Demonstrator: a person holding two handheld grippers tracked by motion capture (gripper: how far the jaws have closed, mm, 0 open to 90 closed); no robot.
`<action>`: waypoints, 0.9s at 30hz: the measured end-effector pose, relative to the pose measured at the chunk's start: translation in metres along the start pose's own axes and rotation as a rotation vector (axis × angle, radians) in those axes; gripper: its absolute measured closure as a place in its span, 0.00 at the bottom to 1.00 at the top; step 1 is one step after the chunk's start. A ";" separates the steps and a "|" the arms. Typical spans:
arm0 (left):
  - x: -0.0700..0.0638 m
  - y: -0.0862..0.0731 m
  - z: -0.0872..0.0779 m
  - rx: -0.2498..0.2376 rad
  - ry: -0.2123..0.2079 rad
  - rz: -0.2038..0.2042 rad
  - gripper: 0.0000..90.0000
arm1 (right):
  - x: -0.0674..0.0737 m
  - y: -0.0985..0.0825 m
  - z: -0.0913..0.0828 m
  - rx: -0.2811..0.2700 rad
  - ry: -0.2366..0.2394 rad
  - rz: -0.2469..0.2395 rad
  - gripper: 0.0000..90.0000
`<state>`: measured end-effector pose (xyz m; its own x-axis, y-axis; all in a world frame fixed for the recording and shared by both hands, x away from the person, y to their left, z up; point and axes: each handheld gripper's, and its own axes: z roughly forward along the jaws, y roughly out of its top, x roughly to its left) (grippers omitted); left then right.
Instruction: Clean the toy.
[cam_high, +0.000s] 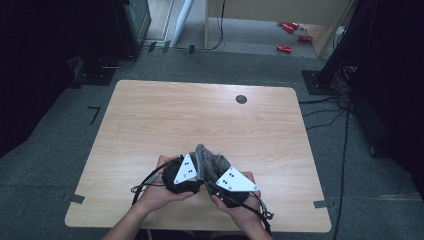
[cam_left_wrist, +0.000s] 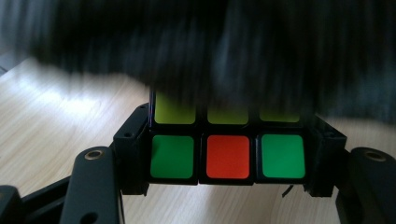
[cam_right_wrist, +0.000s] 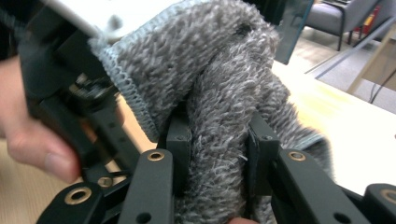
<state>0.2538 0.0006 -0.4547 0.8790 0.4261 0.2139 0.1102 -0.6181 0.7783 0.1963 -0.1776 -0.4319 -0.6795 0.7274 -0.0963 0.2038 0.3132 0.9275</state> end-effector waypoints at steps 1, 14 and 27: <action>-0.002 0.002 0.000 0.018 0.003 0.004 0.38 | 0.001 -0.001 0.002 0.008 0.008 -0.005 0.77; 0.000 0.004 0.000 0.019 -0.014 -0.029 0.39 | -0.024 -0.006 -0.002 0.001 -0.008 0.108 0.77; 0.006 0.003 -0.009 -0.050 -0.052 -0.050 0.39 | -0.037 -0.004 -0.010 -0.019 -0.035 0.195 0.79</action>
<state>0.2550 0.0067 -0.4457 0.8960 0.4198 0.1444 0.1320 -0.5626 0.8161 0.2134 -0.2117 -0.4284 -0.6035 0.7940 0.0733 0.3155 0.1534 0.9364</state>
